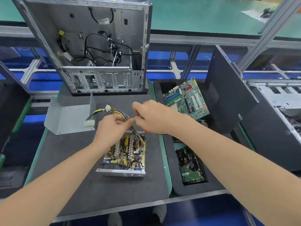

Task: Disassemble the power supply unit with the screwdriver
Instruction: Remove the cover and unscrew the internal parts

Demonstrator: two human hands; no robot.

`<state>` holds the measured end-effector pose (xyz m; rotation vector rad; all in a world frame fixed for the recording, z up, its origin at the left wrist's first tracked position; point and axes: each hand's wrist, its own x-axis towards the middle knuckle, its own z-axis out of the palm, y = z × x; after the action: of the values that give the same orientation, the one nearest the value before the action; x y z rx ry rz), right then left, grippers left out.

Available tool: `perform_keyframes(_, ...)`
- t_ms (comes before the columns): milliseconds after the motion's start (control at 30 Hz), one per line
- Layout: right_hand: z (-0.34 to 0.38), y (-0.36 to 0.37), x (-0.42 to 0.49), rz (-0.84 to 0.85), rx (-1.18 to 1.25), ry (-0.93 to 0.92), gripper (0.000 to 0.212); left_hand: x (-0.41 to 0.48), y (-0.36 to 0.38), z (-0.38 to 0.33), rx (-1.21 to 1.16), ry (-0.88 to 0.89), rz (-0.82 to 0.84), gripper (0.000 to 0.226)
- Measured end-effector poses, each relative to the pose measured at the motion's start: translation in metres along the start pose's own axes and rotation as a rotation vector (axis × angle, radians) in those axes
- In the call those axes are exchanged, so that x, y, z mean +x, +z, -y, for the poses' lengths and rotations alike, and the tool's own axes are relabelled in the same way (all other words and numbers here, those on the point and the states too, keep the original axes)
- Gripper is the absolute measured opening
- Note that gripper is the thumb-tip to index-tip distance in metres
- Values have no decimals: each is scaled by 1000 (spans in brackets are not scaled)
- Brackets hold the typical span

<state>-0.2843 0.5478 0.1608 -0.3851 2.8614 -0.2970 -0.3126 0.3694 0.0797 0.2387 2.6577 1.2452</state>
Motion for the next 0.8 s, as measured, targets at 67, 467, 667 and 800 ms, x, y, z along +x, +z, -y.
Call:
perform_keyframes(67, 1, -4, 1, 22, 44, 34, 17, 5, -9, -4, 306, 50, -10, 55)
perform_keyframes(467, 15, -1, 1, -53, -82, 386, 39, 15, 26, 7, 519, 617, 335, 26)
perform_keyframes(667, 16, -7, 17, 11, -67, 324, 28, 27, 30, 6, 535, 510, 320, 22)
perform_keyframes(800, 11, -8, 16, 36, -150, 176, 19, 29, 35, 9, 377, 402, 302, 21)
